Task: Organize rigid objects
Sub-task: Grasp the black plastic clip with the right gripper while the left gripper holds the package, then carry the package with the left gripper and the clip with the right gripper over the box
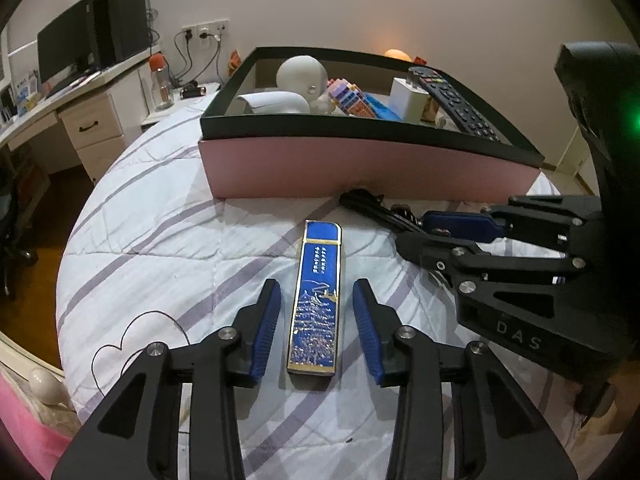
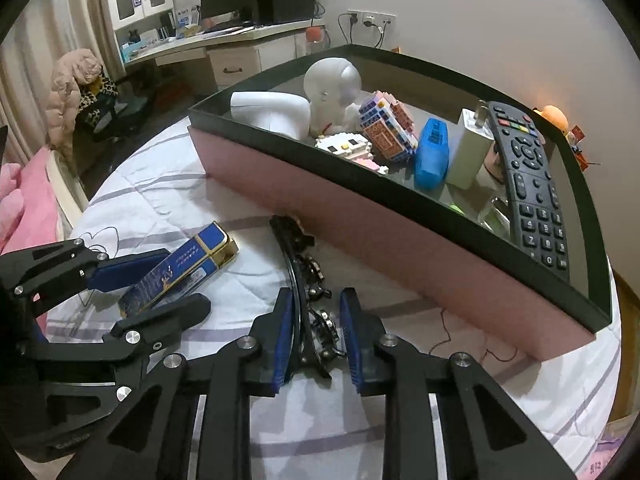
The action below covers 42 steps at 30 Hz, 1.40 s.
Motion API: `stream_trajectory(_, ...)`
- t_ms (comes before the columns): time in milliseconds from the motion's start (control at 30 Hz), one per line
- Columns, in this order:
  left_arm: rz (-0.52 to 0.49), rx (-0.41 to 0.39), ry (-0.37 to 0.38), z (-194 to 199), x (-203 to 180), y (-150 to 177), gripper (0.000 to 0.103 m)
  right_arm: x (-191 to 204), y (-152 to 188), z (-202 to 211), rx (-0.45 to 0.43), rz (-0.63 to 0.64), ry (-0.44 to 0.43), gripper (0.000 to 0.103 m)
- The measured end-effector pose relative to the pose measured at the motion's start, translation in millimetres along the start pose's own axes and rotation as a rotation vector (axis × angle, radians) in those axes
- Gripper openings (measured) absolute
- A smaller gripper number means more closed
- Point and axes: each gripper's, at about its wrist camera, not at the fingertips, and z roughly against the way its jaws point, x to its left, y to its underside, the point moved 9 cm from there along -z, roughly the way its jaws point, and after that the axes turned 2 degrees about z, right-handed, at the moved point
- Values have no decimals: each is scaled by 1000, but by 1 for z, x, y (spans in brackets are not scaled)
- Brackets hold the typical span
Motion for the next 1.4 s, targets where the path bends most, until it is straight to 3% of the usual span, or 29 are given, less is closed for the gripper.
stream_trajectory(133, 14, -2, -19, 1, 5, -2, 20, -3, 7, 8, -20, -20, -5, 21)
stream_trajectory(500, 28, -10, -36, 15, 5, -3, 20, -9, 11, 49, -171, -158, -23, 21)
stream_trajectory(700, 44, -72, -41, 36, 2, -10, 20, -8, 14, 79, -262, -211, -30, 21)
stream_trajectory(833, 38, -122, -55, 57, -1, -17, 20, -12, 8, 103, -361, -234, 13, 21)
stream_trajectory(1400, -54, -405, -55, 184, -42, -75, 20, -9, -17, 205, -546, -199, 134, 21)
